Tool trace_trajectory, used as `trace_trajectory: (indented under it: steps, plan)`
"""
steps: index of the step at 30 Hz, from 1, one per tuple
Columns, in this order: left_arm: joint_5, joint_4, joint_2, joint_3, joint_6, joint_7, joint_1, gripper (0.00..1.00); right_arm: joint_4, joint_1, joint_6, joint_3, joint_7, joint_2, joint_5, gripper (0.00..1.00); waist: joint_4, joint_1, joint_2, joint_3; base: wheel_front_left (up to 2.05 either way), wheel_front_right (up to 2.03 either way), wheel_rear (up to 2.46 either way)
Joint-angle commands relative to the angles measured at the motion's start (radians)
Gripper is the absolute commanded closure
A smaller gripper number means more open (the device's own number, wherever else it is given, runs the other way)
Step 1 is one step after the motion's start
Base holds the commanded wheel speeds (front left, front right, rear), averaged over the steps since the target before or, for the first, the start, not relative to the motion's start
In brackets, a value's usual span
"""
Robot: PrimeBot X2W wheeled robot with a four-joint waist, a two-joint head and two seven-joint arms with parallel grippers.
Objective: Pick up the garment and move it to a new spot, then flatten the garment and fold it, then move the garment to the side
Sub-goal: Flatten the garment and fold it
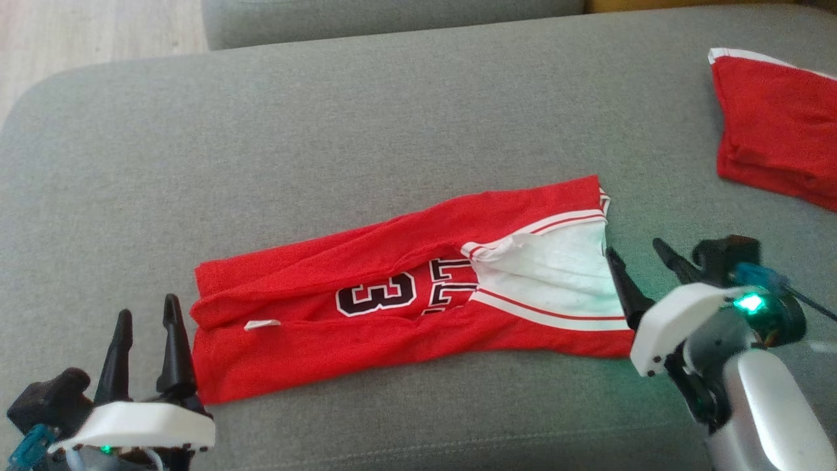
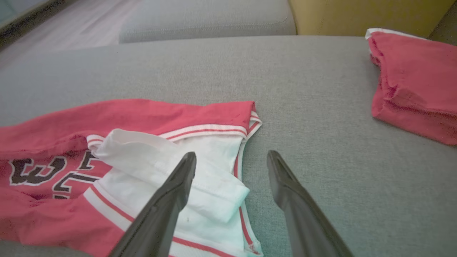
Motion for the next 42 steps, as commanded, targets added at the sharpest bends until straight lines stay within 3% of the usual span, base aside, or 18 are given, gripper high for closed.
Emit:
trace_trajectory:
  steps: [1,14,29,30,32,36,42]
  plan:
    - [0.014,-0.034,0.008,0.031,0.003,-0.012,-0.021,0.00,-0.012,-0.053,0.007,0.027,0.015,-0.012,-0.012,0.00,0.007,0.0000,-0.0001,-0.008,0.00,0.00,0.00]
    - [0.030,-0.032,-0.019,0.035,-0.012,-0.013,-0.016,0.00,0.311,-0.251,0.007,0.062,0.156,-0.022,-0.064,0.00,0.047,0.0000,-0.0001,0.003,0.00,0.00,0.00]
    - [0.052,-0.023,-0.045,0.066,-0.039,-0.013,-0.036,0.00,0.427,-0.317,0.007,0.154,0.249,-0.002,0.095,0.00,0.056,0.0000,-0.0001,0.038,0.00,0.00,0.00]
    - [0.054,-0.021,-0.046,0.068,-0.041,-0.013,-0.038,0.00,0.426,-0.318,0.007,0.165,0.249,-0.003,0.105,0.07,0.056,0.0000,-0.0001,0.039,0.00,0.00,0.00]
    - [0.057,-0.018,-0.048,0.072,-0.044,-0.013,-0.041,0.00,0.424,-0.319,0.007,0.190,0.244,-0.005,0.121,0.51,0.055,0.0000,-0.0001,0.042,0.00,0.00,0.00]
    - [0.063,-0.013,-0.051,0.077,-0.051,-0.013,-0.047,0.00,0.433,-0.321,0.007,0.220,0.225,-0.013,0.133,1.00,0.054,0.0000,-0.0001,0.044,0.00,0.00,0.00]
    - [0.088,-0.012,-0.050,0.083,-0.050,-0.013,-0.052,0.00,0.442,-0.329,0.007,0.237,0.164,-0.012,0.145,1.00,0.050,0.0000,-0.0001,0.044,0.00,0.00,0.00]
